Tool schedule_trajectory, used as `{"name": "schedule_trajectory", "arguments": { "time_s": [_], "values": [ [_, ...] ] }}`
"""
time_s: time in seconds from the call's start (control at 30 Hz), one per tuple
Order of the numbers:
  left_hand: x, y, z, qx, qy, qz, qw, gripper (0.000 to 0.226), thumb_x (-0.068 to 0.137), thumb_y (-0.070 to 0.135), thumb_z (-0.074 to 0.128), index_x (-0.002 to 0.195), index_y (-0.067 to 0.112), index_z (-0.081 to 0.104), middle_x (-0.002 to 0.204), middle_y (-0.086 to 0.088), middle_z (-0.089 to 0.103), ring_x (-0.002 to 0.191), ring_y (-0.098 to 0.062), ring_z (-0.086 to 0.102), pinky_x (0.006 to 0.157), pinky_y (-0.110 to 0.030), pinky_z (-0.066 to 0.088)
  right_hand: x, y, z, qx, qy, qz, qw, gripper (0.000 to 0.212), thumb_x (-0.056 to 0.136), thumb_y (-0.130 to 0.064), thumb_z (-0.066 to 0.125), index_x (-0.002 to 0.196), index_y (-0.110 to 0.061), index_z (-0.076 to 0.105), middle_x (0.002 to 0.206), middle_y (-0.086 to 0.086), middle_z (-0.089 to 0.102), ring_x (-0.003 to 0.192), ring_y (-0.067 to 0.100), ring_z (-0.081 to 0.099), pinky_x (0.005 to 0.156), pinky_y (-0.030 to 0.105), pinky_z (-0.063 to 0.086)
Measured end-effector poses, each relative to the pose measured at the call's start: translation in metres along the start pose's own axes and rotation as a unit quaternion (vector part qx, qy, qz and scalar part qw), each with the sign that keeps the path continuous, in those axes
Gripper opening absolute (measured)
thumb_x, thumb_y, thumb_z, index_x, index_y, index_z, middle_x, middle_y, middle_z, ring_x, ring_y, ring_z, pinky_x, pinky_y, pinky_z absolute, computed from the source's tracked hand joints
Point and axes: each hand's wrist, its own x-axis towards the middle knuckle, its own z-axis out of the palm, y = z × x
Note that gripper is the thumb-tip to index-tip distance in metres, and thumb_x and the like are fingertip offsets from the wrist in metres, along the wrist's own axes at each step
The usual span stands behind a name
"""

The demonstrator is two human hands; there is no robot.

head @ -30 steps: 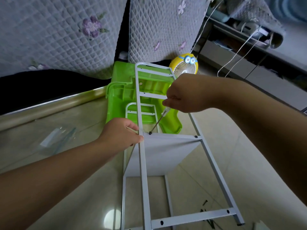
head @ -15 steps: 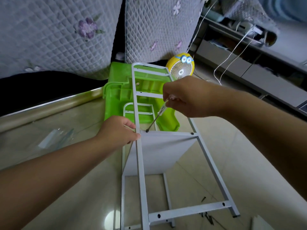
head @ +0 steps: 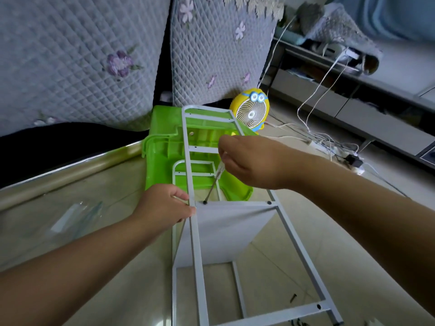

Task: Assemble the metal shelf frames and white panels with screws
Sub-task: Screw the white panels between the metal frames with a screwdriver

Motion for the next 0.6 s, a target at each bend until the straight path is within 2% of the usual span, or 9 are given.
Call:
{"name": "schedule_trajectory", "arguments": {
  "time_s": [0.07,0.17,0.2,0.3,0.33,0.4,0.47,0.53,0.6],
  "values": [
    [0.001,0.002,0.0,0.0,0.0,0.003,1.0,0.019,0.07,0.004,0.076,0.075,0.014,0.061,0.076,-0.013,0.068,0.056,-0.017,0.058,0.06,-0.022,0.047,0.0,0.003,-0.001,0.027,-0.002,-0.02,0.999,0.023,0.095,-0.014,0.038,0.103,0.001,0.052,0.098,0.018,0.059,0.088,0.032,0.053,0.077,0.039,0.039],
    [0.002,0.004,0.001,0.004,0.001,0.008,1.0,0.019,0.07,0.005,0.077,0.076,0.015,0.061,0.077,-0.011,0.068,0.058,-0.016,0.058,0.062,-0.021,0.047,0.001,0.003,-0.006,0.016,0.023,-0.058,0.998,0.036,0.083,-0.026,0.038,0.09,0.002,0.06,0.084,0.018,0.064,0.07,0.023,0.049,0.061,0.025,0.029],
    [0.002,0.003,0.001,0.003,0.001,0.007,1.0,0.019,0.07,0.004,0.077,0.076,0.014,0.061,0.077,-0.012,0.067,0.059,-0.017,0.058,0.062,-0.022,0.047,0.001,0.003,-0.008,0.0,0.027,-0.055,0.998,0.037,0.083,-0.032,0.039,0.085,-0.001,0.059,0.081,0.018,0.063,0.069,0.024,0.047,0.06,0.023,0.025],
    [0.002,0.0,0.0,-0.002,0.001,-0.001,1.0,0.02,0.07,0.002,0.076,0.076,0.013,0.061,0.076,-0.014,0.066,0.056,-0.016,0.057,0.057,-0.021,0.048,0.003,-0.003,-0.007,-0.099,-0.004,0.008,0.995,0.045,0.096,-0.042,0.037,0.061,-0.014,0.035,0.068,0.015,0.047,0.072,0.029,0.039,0.062,0.029,0.025],
    [0.002,-0.001,-0.001,-0.004,-0.001,-0.003,1.0,0.02,0.07,0.001,0.076,0.075,0.012,0.061,0.074,-0.014,0.066,0.054,-0.014,0.056,0.052,-0.018,0.048,0.005,-0.006,-0.006,-0.119,-0.01,0.032,0.992,0.048,0.096,-0.042,0.034,0.057,-0.016,0.027,0.062,0.01,0.037,0.071,0.026,0.036,0.059,0.03,0.026],
    [0.001,-0.002,-0.002,-0.01,-0.005,-0.003,1.0,0.02,0.07,0.001,0.076,0.075,0.012,0.06,0.071,-0.012,0.065,0.051,-0.012,0.055,0.045,-0.013,0.046,0.008,-0.01,-0.004,-0.13,-0.015,0.075,0.989,0.05,0.097,-0.044,0.03,0.054,-0.018,0.023,0.058,0.002,0.027,0.07,0.023,0.034,0.05,0.029,0.023],
    [0.001,-0.002,-0.003,-0.012,-0.006,-0.005,1.0,0.019,0.071,0.002,0.076,0.077,0.012,0.061,0.07,-0.011,0.064,0.054,-0.014,0.056,0.046,-0.014,0.046,0.008,-0.009,-0.002,-0.125,-0.022,0.08,0.989,0.049,0.097,-0.044,0.028,0.058,-0.014,0.031,0.059,0.0,0.028,0.07,0.023,0.035,0.052,0.028,0.027],
    [0.0,-0.002,-0.003,-0.006,-0.011,-0.003,1.0,0.018,0.072,0.003,0.075,0.08,0.01,0.061,0.071,-0.011,0.064,0.056,-0.015,0.056,0.048,-0.015,0.047,0.004,-0.007,-0.002,-0.074,-0.041,0.054,0.995,0.034,0.097,-0.037,0.03,0.081,-0.009,0.04,0.061,-0.001,0.031,0.07,0.025,0.037,0.062,0.032,0.033],
    [0.001,-0.001,-0.004,-0.002,-0.021,0.001,1.0,0.019,0.072,0.003,0.075,0.078,0.012,0.06,0.073,-0.013,0.065,0.057,-0.017,0.056,0.053,-0.02,0.048,-0.002,-0.006,-0.004,-0.007,-0.057,0.019,0.998,0.018,0.096,-0.023,0.035,0.102,-0.006,0.036,0.062,0.0,0.036,0.064,0.025,0.037,0.062,0.032,0.029]
  ]
}}
